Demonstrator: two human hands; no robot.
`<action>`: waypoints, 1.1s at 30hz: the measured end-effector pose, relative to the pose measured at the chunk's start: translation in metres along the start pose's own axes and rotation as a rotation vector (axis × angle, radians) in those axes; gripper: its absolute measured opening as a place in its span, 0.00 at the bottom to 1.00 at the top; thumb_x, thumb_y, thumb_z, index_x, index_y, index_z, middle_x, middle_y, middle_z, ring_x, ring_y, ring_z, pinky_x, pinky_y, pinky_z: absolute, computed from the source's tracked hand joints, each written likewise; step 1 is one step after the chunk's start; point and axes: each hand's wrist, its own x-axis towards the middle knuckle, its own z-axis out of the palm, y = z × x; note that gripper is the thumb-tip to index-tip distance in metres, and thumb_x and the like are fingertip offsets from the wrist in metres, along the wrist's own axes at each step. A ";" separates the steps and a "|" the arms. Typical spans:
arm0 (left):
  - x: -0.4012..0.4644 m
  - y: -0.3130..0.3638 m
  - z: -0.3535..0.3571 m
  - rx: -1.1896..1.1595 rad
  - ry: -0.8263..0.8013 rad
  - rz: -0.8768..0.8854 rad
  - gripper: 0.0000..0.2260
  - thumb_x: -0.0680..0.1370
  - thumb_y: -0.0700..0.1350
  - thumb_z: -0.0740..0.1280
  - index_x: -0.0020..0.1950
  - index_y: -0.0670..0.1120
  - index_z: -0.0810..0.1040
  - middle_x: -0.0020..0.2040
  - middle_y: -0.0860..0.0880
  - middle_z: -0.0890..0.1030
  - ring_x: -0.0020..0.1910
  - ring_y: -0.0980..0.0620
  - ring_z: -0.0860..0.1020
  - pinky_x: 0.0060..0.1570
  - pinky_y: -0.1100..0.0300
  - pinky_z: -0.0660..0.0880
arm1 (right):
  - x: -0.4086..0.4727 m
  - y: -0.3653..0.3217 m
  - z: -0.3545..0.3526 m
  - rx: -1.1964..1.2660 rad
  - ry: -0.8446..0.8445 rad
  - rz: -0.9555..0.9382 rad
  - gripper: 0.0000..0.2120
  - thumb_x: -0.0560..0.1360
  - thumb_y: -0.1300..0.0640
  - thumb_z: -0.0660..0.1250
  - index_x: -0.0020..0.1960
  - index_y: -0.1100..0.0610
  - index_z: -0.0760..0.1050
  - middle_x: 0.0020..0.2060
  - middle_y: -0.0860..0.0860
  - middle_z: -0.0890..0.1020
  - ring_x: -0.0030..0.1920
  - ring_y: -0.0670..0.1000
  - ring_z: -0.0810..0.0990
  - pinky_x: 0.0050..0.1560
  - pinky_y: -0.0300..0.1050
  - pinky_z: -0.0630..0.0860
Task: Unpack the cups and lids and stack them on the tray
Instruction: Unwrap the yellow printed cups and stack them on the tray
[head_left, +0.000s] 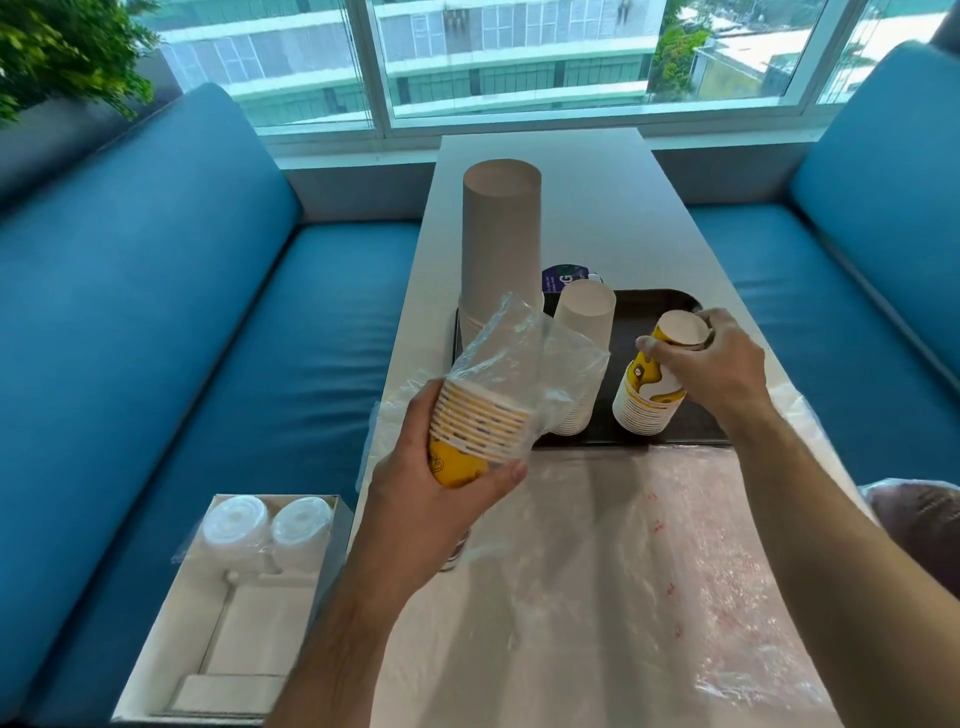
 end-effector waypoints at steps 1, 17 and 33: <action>0.000 -0.002 0.000 0.014 0.004 0.006 0.38 0.65 0.63 0.74 0.67 0.73 0.55 0.54 0.72 0.71 0.50 0.69 0.75 0.37 0.77 0.72 | -0.002 0.001 0.002 -0.026 0.004 -0.009 0.31 0.70 0.39 0.77 0.65 0.55 0.72 0.55 0.53 0.79 0.55 0.53 0.78 0.55 0.51 0.79; -0.004 -0.016 0.001 0.227 -0.074 0.125 0.39 0.71 0.60 0.76 0.70 0.73 0.51 0.59 0.63 0.72 0.54 0.58 0.78 0.54 0.54 0.82 | -0.033 -0.027 -0.032 0.021 0.119 -0.251 0.27 0.71 0.43 0.78 0.64 0.52 0.74 0.63 0.52 0.73 0.62 0.52 0.72 0.57 0.42 0.72; -0.016 -0.002 0.010 0.275 -0.117 0.172 0.40 0.71 0.63 0.73 0.69 0.76 0.46 0.66 0.62 0.68 0.61 0.55 0.75 0.60 0.49 0.79 | -0.080 -0.086 -0.054 0.145 -0.932 -0.585 0.12 0.72 0.53 0.72 0.54 0.54 0.86 0.47 0.41 0.86 0.50 0.46 0.84 0.53 0.35 0.78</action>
